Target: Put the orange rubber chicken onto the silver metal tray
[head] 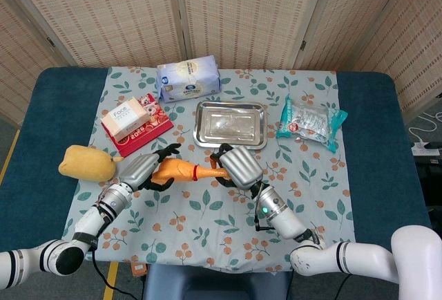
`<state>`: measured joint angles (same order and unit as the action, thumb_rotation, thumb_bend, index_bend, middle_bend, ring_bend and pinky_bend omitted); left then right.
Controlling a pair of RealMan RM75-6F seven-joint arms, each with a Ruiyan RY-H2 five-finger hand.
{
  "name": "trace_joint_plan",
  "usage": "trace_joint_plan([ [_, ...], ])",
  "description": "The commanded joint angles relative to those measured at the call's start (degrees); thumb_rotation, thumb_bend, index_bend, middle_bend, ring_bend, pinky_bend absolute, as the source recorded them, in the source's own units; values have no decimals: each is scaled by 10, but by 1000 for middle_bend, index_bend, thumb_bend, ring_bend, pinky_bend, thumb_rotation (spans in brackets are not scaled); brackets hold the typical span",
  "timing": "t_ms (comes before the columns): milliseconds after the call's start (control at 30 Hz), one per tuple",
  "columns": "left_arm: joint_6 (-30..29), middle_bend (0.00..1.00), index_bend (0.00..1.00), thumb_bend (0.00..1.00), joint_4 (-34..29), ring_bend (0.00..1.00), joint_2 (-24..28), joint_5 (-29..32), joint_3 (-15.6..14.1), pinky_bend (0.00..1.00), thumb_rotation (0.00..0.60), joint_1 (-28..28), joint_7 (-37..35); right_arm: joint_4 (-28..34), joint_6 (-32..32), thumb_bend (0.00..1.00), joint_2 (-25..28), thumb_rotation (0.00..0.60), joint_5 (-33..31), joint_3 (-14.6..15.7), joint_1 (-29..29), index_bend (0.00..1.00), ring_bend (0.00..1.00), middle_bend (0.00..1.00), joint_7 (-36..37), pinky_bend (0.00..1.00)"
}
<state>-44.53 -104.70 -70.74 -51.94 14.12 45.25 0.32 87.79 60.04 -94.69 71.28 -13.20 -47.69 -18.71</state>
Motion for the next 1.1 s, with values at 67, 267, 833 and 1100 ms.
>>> trace_joint_plan([
  [67,-11,377,271,417,4,369,-4,8,-5,367,600,3,9,0,4,509,-1,600,0,-1,1,925,926,694,-3,1000],
  [267,-50,688,602,529,6,655,-12,28,-10,610,600,5,39,-2,5,509,-2,600,-2,-3,3,925,926,694,0,1000],
  [833,-125,972,863,743,-2,907,-29,41,-16,853,600,5,109,-3,6,509,-5,600,-5,-4,6,925,926,694,-2,1000],
  [1100,-84,464,383,520,-16,458,-4,12,-22,425,600,1,81,0,9,509,-4,600,-6,-6,8,926,926,695,-5,1000],
])
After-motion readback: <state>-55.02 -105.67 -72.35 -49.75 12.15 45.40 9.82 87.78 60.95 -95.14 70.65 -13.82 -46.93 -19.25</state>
